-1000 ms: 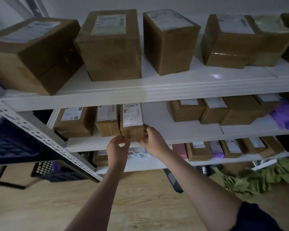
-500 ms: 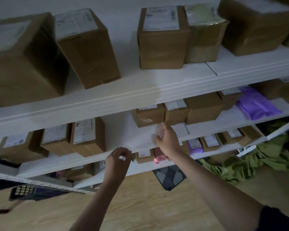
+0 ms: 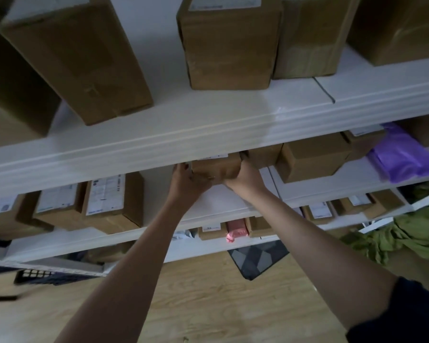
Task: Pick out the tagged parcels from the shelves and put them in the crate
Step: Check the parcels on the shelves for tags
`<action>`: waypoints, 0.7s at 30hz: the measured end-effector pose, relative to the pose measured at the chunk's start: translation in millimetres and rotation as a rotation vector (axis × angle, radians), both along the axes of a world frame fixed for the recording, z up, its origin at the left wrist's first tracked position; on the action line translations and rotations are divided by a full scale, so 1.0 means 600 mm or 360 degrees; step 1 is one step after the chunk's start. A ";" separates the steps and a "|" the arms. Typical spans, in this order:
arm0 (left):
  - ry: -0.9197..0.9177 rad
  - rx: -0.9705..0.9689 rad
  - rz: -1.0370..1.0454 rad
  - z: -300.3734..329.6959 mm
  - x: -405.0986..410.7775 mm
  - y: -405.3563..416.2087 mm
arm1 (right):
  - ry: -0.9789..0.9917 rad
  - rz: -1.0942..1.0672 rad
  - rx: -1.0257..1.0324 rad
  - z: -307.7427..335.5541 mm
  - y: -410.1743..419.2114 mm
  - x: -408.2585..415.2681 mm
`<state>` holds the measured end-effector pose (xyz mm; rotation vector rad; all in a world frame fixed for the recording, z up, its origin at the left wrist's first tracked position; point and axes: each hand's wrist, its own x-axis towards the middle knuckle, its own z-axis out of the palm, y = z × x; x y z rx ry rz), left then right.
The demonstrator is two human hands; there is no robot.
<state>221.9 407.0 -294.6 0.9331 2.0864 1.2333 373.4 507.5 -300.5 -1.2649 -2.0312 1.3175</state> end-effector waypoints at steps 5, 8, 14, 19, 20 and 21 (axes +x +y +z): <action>-0.0126 0.0151 -0.0028 -0.009 0.002 0.015 | 0.0061 0.0075 0.0110 0.001 0.019 -0.010; -0.0047 0.0058 -0.0067 0.008 0.027 -0.009 | 0.0123 0.0104 0.0154 -0.007 -0.001 -0.003; 0.0108 0.0028 -0.0116 -0.006 0.043 -0.092 | 0.0129 0.0180 0.0287 -0.020 -0.078 0.028; 0.0196 0.0024 -0.0157 -0.008 0.063 -0.194 | 0.0086 0.0224 0.0349 -0.016 -0.164 0.061; 0.0203 0.0043 -0.0159 -0.002 0.071 -0.216 | 0.0073 0.0224 0.0378 -0.016 -0.181 0.068; 0.0213 0.0072 -0.0159 0.002 0.079 -0.235 | 0.0057 0.0217 0.0406 -0.014 -0.199 0.074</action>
